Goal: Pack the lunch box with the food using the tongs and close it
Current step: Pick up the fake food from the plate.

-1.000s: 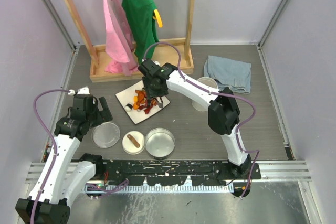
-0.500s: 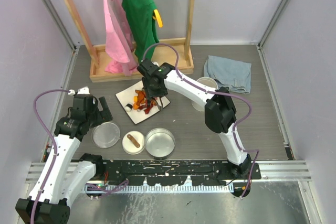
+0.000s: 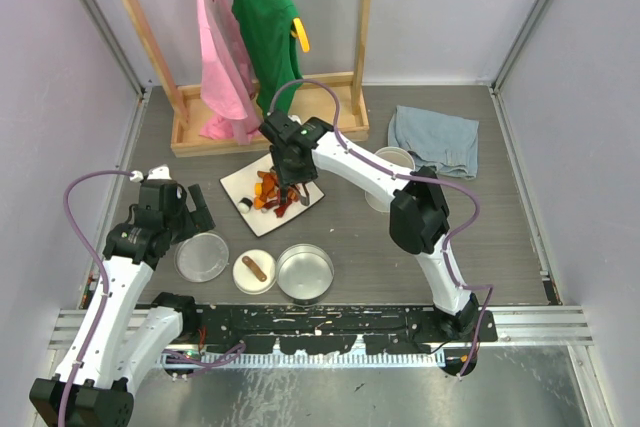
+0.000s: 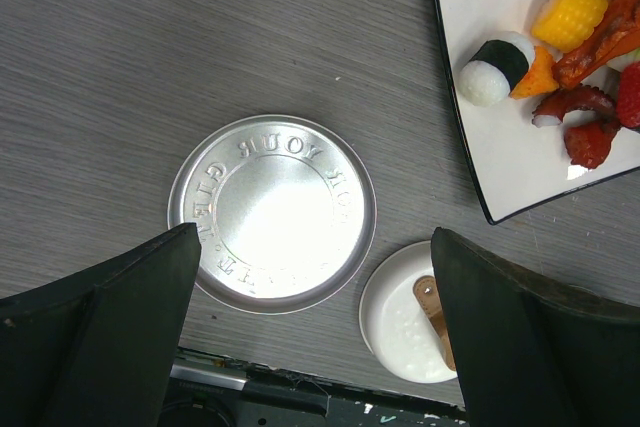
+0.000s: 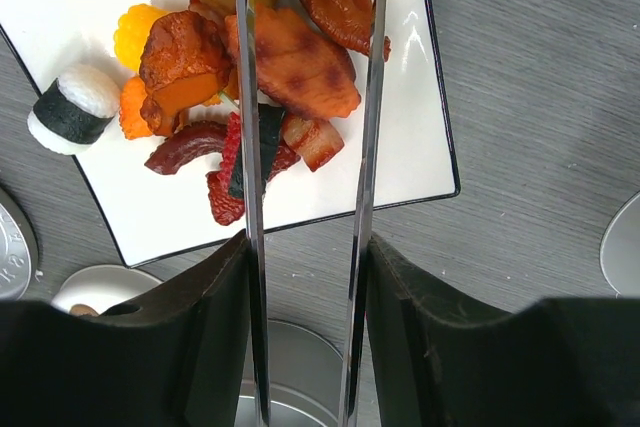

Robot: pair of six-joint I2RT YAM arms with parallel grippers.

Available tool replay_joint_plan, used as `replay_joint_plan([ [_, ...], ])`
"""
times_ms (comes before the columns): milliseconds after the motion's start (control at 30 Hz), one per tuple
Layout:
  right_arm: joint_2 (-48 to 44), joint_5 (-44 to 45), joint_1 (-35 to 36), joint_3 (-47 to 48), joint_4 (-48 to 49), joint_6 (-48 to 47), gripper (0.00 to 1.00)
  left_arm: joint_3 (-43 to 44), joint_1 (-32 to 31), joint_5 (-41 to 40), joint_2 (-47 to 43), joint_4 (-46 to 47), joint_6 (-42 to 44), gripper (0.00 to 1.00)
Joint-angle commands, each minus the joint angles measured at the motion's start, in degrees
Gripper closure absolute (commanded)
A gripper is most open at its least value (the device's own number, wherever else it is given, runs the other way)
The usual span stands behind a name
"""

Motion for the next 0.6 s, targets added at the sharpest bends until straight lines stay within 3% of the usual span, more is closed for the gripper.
replay_joint_plan([
  [0, -1.94, 1.87, -0.17, 1.99, -0.34, -0.20, 0.51, 0.15, 0.28, 0.01, -0.47, 2.30, -0.37, 0.00],
  [567, 1.71, 1.31, -0.11, 6.52, -2.88, -1.27, 0.47, 0.20, 0.29, -0.24, -0.47, 2.33, -0.38, 0.00],
])
